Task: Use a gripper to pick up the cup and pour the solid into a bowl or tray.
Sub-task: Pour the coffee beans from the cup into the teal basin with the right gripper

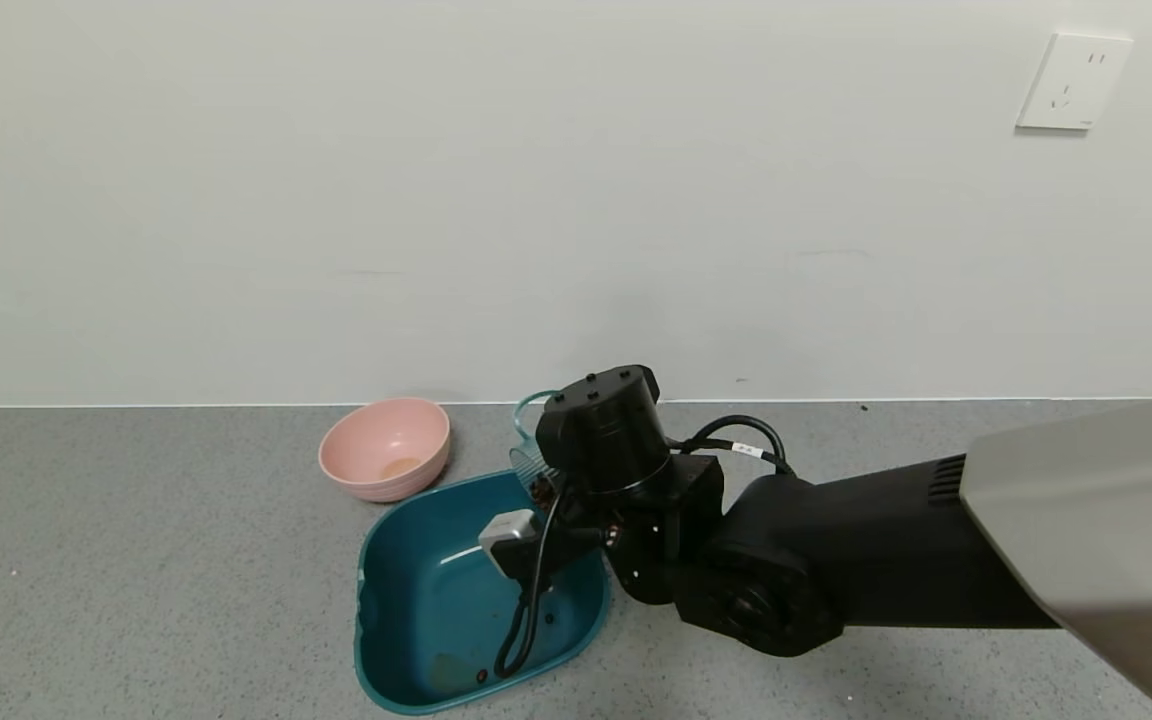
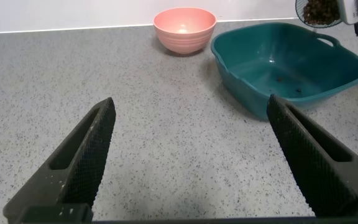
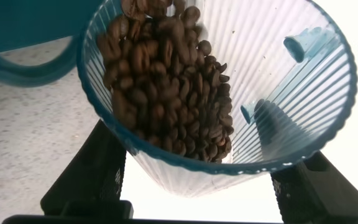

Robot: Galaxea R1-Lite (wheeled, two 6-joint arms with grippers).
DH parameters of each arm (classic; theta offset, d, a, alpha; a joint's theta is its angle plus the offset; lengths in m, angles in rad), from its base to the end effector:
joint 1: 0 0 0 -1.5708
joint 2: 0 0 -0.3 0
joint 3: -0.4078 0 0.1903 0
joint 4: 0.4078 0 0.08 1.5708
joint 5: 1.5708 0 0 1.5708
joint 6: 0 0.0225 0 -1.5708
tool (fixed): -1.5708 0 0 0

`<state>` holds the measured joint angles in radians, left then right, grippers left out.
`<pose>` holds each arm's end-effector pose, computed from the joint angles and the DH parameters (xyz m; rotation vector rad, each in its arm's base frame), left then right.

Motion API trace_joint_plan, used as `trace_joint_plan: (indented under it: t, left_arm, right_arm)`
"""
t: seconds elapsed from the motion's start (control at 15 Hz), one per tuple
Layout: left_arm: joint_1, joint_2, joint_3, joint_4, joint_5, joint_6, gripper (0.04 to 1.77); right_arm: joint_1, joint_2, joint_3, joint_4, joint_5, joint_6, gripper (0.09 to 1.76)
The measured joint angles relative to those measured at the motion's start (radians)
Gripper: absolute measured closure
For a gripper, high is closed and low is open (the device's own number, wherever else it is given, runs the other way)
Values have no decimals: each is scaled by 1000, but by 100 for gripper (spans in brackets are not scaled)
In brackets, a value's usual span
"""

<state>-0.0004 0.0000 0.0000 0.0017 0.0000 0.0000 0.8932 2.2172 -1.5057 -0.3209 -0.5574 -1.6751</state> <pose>-0.0228 0.0000 0.0753 0.0000 0.0017 -0.0004 0.2938 0.3462 0.1448 -1.9036 -0.0582 0.5147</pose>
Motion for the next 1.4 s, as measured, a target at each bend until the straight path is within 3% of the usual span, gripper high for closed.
trace_joint_plan:
  t: [0.73,1.4]
  left_arm:
    - [0,0,0,0,0,0,6]
    - [0,0,0,0,0,0,6]
  right_arm:
    - [12,20,15,-55,-6,-42,51]
    - [43,19,30,-114,-71,-109,51]
